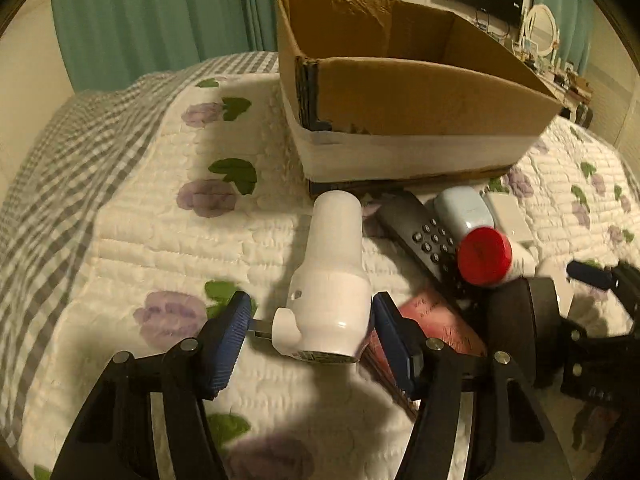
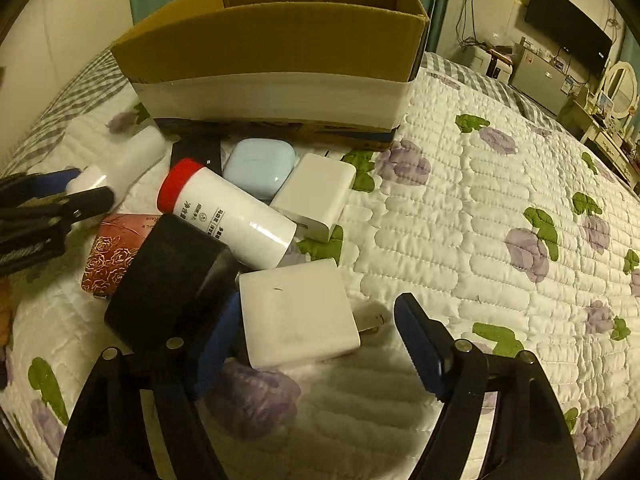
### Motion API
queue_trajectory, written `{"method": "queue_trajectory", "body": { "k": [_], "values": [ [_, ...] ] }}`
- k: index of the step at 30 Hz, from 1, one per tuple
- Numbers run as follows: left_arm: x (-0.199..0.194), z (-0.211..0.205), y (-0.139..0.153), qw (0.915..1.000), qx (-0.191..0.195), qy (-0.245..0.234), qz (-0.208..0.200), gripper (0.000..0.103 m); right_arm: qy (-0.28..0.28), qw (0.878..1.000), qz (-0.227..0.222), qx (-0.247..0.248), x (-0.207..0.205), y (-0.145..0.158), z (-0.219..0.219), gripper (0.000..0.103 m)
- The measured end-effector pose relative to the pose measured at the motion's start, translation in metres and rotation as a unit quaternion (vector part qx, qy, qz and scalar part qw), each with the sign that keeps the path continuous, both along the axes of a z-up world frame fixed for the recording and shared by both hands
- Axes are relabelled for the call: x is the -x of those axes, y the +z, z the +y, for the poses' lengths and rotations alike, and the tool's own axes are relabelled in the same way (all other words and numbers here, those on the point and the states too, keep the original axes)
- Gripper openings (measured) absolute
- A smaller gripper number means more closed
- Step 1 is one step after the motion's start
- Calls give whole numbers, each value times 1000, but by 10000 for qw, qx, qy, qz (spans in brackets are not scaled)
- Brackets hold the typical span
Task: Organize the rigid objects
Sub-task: 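Grasp the white plug charger with the left tool while the right tool grasps the white square charger, then carry both chargers into the cardboard box and open both tools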
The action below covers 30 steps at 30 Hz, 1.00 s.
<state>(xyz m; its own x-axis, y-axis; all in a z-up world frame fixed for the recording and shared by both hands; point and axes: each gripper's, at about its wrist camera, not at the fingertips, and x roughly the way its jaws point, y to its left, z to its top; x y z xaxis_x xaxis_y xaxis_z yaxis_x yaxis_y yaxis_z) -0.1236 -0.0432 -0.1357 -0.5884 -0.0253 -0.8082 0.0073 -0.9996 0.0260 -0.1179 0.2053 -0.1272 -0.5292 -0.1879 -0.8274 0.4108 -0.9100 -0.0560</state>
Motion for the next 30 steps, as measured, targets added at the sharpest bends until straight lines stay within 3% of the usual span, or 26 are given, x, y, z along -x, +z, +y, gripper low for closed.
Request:
{"method": "queue_trajectory", "body": {
  "k": [7, 10, 11, 16, 18, 20, 30],
  "values": [
    [17, 11, -19, 9987, 331, -216, -326, 60, 6, 9998, -150, 149, 2, -4, 1, 78],
    [12, 12, -14, 9989, 311, -290, -212, 59, -2, 9995, -258, 208, 4, -5, 0, 77],
    [8, 13, -10, 9990, 323, -271, -143, 59, 40, 9994, -274, 226, 4, -5, -1, 71],
    [-23, 11, 22, 9993, 60, -224, 279, 56, 32, 9999, -95, 20, -4, -1, -3, 69],
    [-35, 11, 34, 9989, -34, -232, 412, 47, -6, 10000, 11, -40, -10, 4, -1, 69],
    [-45, 13, 46, 9983, -125, -332, 471, 26, -52, 9999, 81, -67, -17, 10, 3, 69],
    [-59, 18, 57, 9976, -157, -429, 529, 26, -227, 9991, 361, 22, -41, 42, 21, 69]
  ]
}}
